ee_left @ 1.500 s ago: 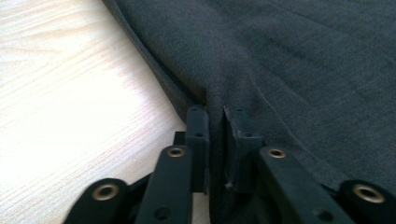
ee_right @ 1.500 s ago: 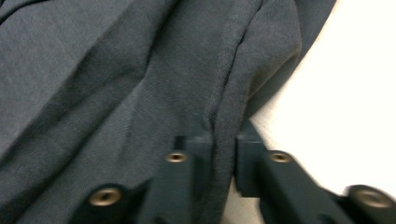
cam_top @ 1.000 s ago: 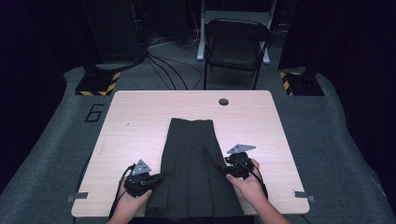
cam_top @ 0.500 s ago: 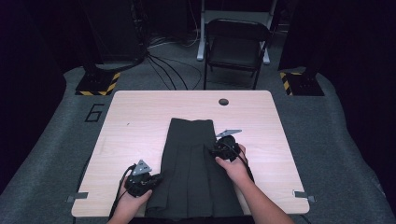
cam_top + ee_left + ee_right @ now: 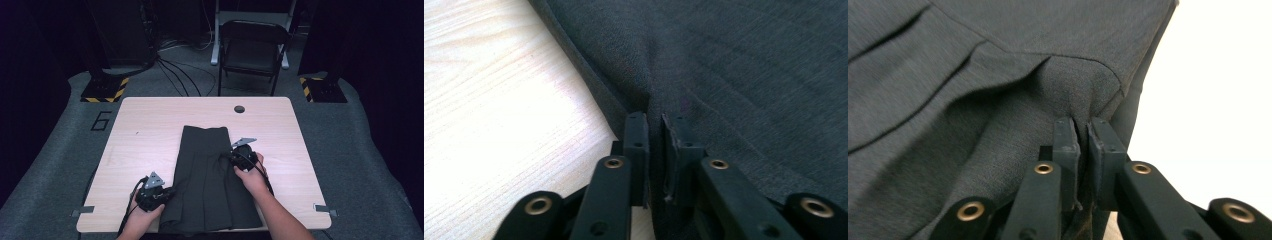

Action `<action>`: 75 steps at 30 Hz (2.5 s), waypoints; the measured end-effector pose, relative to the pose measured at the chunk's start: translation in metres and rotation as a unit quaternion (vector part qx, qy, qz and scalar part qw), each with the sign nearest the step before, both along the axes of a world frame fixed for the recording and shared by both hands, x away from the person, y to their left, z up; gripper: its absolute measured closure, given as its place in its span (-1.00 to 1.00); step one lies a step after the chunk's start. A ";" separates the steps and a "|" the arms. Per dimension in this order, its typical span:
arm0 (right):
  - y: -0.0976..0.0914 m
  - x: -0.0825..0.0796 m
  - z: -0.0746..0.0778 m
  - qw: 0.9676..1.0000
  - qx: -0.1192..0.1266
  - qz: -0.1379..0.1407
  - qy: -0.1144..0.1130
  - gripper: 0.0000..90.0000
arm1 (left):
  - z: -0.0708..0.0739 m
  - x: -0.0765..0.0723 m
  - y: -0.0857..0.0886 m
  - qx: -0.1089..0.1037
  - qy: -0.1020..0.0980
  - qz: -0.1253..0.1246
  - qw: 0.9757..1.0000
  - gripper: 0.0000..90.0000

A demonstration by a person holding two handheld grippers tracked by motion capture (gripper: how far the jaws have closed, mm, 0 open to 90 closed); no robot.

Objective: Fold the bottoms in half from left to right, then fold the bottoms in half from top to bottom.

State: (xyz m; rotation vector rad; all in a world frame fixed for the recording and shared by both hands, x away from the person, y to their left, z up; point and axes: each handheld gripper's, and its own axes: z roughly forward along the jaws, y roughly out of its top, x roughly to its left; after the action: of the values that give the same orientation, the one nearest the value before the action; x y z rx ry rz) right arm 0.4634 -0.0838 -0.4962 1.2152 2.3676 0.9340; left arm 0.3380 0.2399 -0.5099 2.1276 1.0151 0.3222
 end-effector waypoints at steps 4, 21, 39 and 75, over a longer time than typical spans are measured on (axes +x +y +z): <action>-0.004 0.002 -0.010 1.000 0.012 -0.008 0.017 0.63 | -0.001 0.000 0.000 -0.002 0.004 -0.003 1.000 0.69; -0.012 -0.007 -0.012 0.998 0.045 -0.014 0.042 0.68 | 0.002 -0.006 -0.001 0.011 0.014 -0.017 1.000 0.81; -0.009 -0.025 -0.005 0.999 0.039 0.008 0.011 0.22 | 0.013 0.017 0.003 -0.031 -0.018 0.003 0.999 -0.01; -0.009 -0.053 0.006 0.998 0.045 0.041 -0.005 0.07 | 0.040 0.099 -0.011 -0.062 -0.020 0.048 0.997 0.10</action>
State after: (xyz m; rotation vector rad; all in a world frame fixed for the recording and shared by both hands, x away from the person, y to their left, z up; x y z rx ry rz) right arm 0.4106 -0.0923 -0.4906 1.1504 2.4059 1.0805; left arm 0.4371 0.2293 -0.4701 1.9584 1.0874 0.3368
